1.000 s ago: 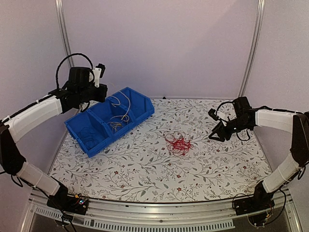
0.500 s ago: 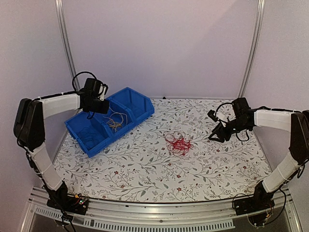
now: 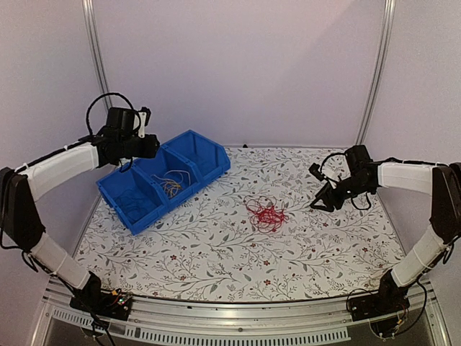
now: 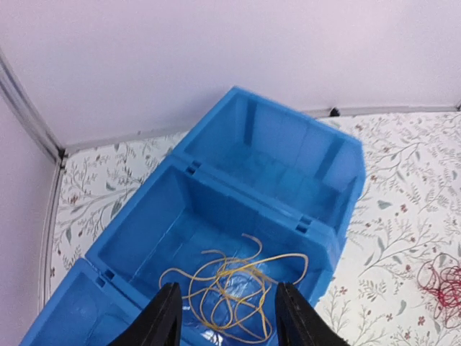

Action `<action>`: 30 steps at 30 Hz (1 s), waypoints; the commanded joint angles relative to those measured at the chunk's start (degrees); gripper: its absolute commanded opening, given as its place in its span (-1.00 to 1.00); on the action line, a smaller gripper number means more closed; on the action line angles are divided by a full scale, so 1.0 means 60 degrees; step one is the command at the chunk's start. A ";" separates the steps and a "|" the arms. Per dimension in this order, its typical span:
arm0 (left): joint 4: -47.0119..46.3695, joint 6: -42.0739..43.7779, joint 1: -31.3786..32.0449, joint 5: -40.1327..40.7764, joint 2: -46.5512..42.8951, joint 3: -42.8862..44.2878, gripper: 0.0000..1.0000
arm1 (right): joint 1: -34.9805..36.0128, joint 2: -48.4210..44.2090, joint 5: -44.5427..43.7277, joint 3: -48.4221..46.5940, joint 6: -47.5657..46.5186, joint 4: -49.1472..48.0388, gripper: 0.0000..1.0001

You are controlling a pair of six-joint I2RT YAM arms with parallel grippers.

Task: Untangle the cables

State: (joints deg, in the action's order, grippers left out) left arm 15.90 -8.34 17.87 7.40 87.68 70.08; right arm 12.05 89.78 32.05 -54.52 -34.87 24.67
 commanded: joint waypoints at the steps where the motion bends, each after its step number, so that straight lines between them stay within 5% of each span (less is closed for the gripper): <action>1: -0.2815 0.0683 0.1197 -0.0915 -0.1568 -0.1294 -0.04 | 0.0366 0.0445 0.0135 -0.0815 0.0316 0.0232 0.12; 4: -0.4196 0.0250 0.1730 -0.1621 -0.2162 -0.2153 0.15 | 0.0732 0.0995 -0.0084 -0.1374 0.0412 0.0380 0.12; 8: -0.4944 -0.0254 0.2177 -0.3224 -0.2116 -0.2618 0.06 | 0.1062 0.2026 0.0423 -0.2561 0.0669 0.0805 0.12; 22: -0.4295 -0.0661 0.5299 -0.2894 -0.0261 -0.2296 -0.03 | 0.1415 0.5749 0.1861 -0.5957 0.0870 0.2415 0.12; 30: -0.4357 -0.0717 0.5762 -0.2918 0.0648 -0.1779 -0.03 | 0.1529 0.6375 0.2353 -0.6450 0.0887 0.2682 0.09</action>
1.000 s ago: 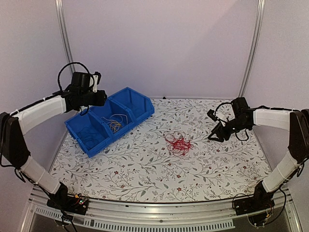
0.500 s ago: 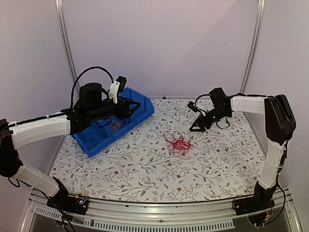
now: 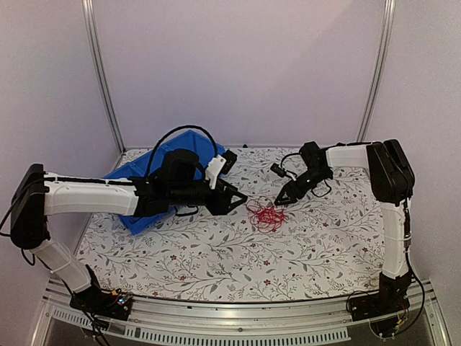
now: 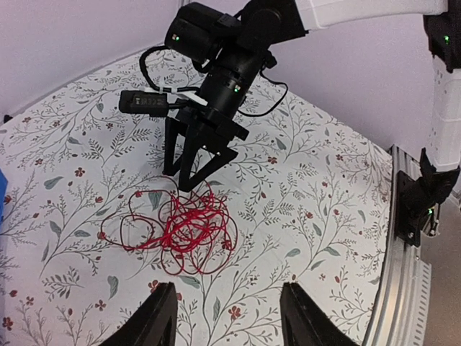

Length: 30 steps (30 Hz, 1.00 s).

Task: Untangle the cables

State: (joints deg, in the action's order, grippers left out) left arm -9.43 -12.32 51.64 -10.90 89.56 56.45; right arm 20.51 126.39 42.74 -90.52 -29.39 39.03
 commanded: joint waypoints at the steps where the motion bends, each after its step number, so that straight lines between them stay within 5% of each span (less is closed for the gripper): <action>1: -0.0117 -0.0054 0.0149 0.0131 0.0429 0.0572 -0.04 | 0.0125 0.0364 0.0663 -0.0547 -0.0025 0.0312 0.08; 4: -0.0084 -0.0070 0.0196 0.0135 0.0655 0.0787 -0.04 | 0.0161 0.0569 0.0890 -0.0765 -0.0010 0.0378 -0.04; 11: -0.0175 -0.0155 0.0298 0.0169 0.1146 0.0959 -0.04 | 0.0159 0.0602 0.1109 -0.0993 0.0027 0.0605 -0.97; 16: -0.1411 -0.0005 0.0471 0.0669 0.1973 0.1001 0.07 | 0.0163 -0.0247 0.0977 -0.0660 0.0048 0.0668 -1.00; 23: -0.3322 0.1383 0.0810 0.1698 0.4132 0.2419 0.65 | 0.0290 -0.2435 0.1417 -0.0912 -0.0073 0.1539 -1.00; 27: -0.3845 0.1679 0.0790 0.2175 0.5435 0.3775 0.68 | 0.0570 -0.3499 0.2462 -0.1054 -0.0449 0.2182 -1.00; 30: -0.3721 0.1391 0.0714 0.2790 0.6356 0.4725 0.50 | 0.0853 -0.4062 0.2604 -0.1567 -0.0831 0.2979 -1.00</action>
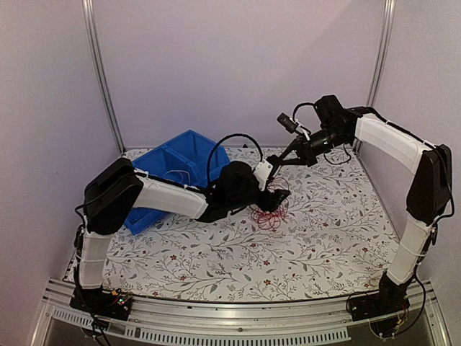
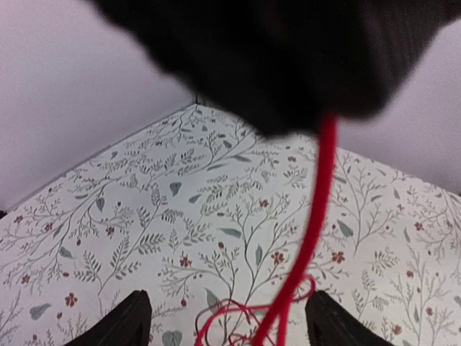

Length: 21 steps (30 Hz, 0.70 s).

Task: Untangle the cables

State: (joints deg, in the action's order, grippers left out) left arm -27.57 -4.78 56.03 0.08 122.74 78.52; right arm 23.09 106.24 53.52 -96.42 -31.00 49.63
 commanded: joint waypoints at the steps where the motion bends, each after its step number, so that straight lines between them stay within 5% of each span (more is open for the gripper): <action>1: -0.0811 -0.0058 -0.0086 0.0988 0.1106 0.1230 0.45 | 0.0465 -0.0810 0.0862 -0.0762 -0.0670 0.1370 -1.00; 11: -0.1637 -0.1223 -0.0557 -0.0703 0.3219 0.2052 -0.32 | 0.0397 -0.2328 -0.0264 -0.3926 -0.0585 0.1178 -1.00; 21: -0.1549 -0.1614 -0.0562 -0.0996 0.3385 0.1374 -0.54 | -0.1047 -0.2932 -0.1251 -0.6569 -0.0240 -0.0018 -1.00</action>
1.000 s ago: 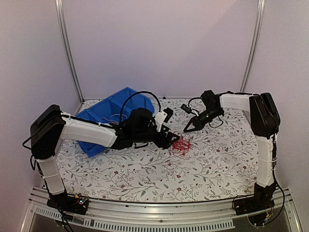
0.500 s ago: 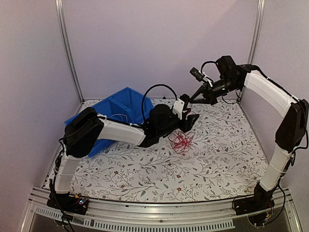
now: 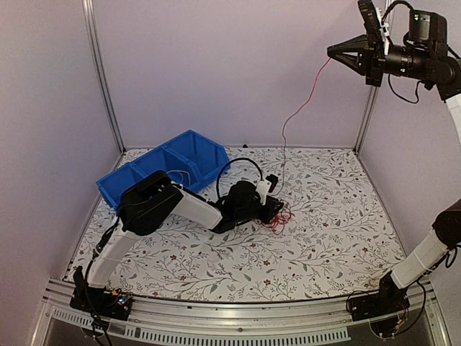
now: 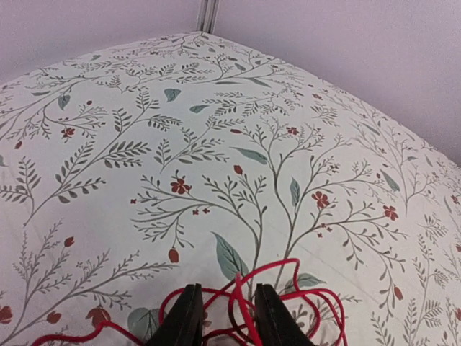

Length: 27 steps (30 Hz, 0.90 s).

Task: Untangle the cables

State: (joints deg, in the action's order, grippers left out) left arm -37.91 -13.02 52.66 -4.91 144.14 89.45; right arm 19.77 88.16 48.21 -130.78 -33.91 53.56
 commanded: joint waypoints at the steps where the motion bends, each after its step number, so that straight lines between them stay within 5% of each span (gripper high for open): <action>1: 0.0167 -0.0271 -0.0008 -0.0172 -0.0192 -0.0554 -0.54 | -0.0689 0.0139 -0.0456 -0.1280 0.0321 -0.0752 -1.00; 7: 0.0223 -0.0497 -0.0064 -0.0263 -0.0209 -0.0746 -0.38 | -0.1351 0.0420 -0.2190 -0.3274 0.0632 -0.1415 -1.00; 19: 0.0447 -0.0523 -0.0201 -0.0313 -0.0547 -0.1268 -0.28 | -0.1638 0.0355 -0.6423 -0.4260 0.0453 -0.3060 -1.00; 27: -0.0657 -0.0240 -0.0406 0.0061 -0.2072 -0.3017 -0.37 | -0.1640 -0.0785 -0.6866 0.0514 -0.0107 -0.3276 -1.00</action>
State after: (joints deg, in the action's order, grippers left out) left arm -40.07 -15.20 51.83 -5.43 136.88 75.72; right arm 10.11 84.99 10.98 -141.47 -32.29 34.76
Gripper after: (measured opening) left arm 0.329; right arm 0.017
